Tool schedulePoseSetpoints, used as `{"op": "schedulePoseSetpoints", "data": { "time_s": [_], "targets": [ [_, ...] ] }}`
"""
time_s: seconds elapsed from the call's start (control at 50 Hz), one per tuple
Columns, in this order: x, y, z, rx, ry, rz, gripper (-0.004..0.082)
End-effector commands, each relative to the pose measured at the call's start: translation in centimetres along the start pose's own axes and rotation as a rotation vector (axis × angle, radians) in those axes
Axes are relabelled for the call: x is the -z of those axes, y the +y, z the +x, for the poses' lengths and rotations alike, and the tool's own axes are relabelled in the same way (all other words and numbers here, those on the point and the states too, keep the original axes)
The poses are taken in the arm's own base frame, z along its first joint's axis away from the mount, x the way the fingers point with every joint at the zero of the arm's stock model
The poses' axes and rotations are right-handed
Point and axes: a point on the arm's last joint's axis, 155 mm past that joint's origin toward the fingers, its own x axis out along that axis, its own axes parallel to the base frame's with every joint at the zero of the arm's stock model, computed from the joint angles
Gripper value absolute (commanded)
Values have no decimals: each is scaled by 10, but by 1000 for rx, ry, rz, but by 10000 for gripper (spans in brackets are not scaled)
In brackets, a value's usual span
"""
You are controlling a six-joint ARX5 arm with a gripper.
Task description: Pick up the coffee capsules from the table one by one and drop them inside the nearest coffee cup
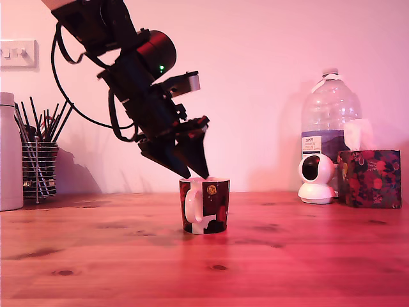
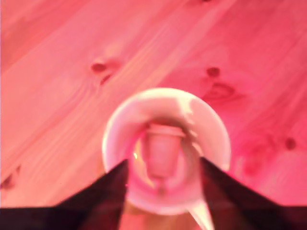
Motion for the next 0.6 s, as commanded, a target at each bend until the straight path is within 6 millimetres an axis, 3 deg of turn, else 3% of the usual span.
{"op": "schedulePoseSetpoints", "data": {
  "time_s": [0.0, 0.36, 0.58],
  "targets": [
    [-20, -6, -25, -1, -56, 21, -15],
    [-27, 14, -64, -33, -103, -57, -15],
    [-9, 24, -81, -63, -139, -111, -15]
  ]
}}
